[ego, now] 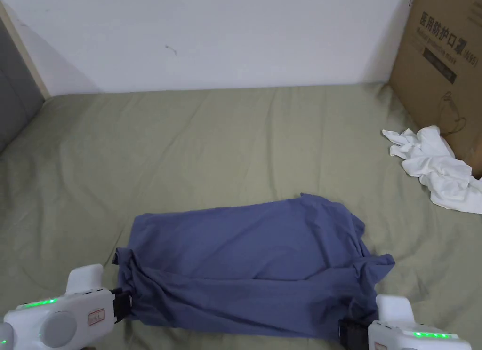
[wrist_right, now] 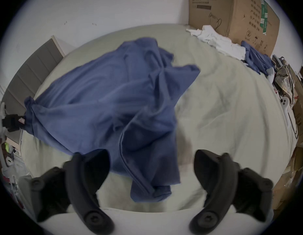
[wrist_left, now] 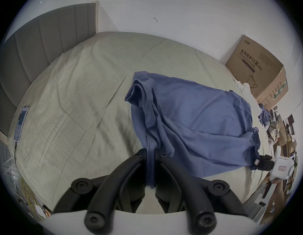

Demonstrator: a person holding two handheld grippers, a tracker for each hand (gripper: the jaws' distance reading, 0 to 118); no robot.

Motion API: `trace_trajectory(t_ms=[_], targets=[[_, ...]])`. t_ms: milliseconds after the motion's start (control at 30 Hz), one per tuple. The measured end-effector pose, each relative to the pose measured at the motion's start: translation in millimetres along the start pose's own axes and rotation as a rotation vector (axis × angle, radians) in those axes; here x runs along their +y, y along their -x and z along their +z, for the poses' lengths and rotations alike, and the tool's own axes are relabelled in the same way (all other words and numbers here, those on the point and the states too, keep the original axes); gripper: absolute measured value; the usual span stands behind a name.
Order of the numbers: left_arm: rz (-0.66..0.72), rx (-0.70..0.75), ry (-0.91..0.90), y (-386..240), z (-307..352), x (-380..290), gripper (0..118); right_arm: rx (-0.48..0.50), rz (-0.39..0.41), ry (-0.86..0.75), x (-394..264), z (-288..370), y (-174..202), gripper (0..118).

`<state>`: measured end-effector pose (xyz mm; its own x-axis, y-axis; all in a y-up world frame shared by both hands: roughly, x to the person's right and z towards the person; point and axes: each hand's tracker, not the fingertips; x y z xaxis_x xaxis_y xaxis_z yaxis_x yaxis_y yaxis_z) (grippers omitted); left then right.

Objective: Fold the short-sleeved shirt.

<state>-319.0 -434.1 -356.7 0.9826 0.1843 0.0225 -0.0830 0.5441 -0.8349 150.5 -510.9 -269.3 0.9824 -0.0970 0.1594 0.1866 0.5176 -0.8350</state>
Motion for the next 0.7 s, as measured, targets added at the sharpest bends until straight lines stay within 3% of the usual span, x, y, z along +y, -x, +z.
trace_trajectory(t_ms=[33, 133, 167, 200, 433, 533, 700], targets=[[0.007, -0.004, 0.003, 1.5, -0.9, -0.6, 12, 0.002, -0.003, 0.008, -1.1, -3.2, 1.3, 57], [0.022, 0.0, 0.01, 3.2, -5.7, -5.0, 12, 0.039, -0.068, -0.02, -4.0, -0.4, -3.8, 48], [0.024, 0.006, 0.012, 3.8, -6.5, -7.4, 12, 0.074, -0.087, -0.039, -3.0, 6.8, -8.4, 27], [0.025, 0.011, 0.014, 4.8, -7.0, -10.2, 12, 0.093, -0.108, -0.068, -2.9, 13.9, -10.9, 19], [0.034, 0.017, 0.026, 13.7, 7.7, -33.4, 12, 0.124, -0.12, -0.149, -6.8, 73.6, -21.4, 17], [0.022, 0.021, 0.023, 18.7, 24.2, -51.6, 12, 0.15, -0.168, -0.127, -22.0, 90.1, -31.5, 17], [0.003, 0.047, 0.079, 32.3, 40.7, -87.8, 12, 0.14, -0.173, -0.091, -58.1, 101.1, -38.9, 17]])
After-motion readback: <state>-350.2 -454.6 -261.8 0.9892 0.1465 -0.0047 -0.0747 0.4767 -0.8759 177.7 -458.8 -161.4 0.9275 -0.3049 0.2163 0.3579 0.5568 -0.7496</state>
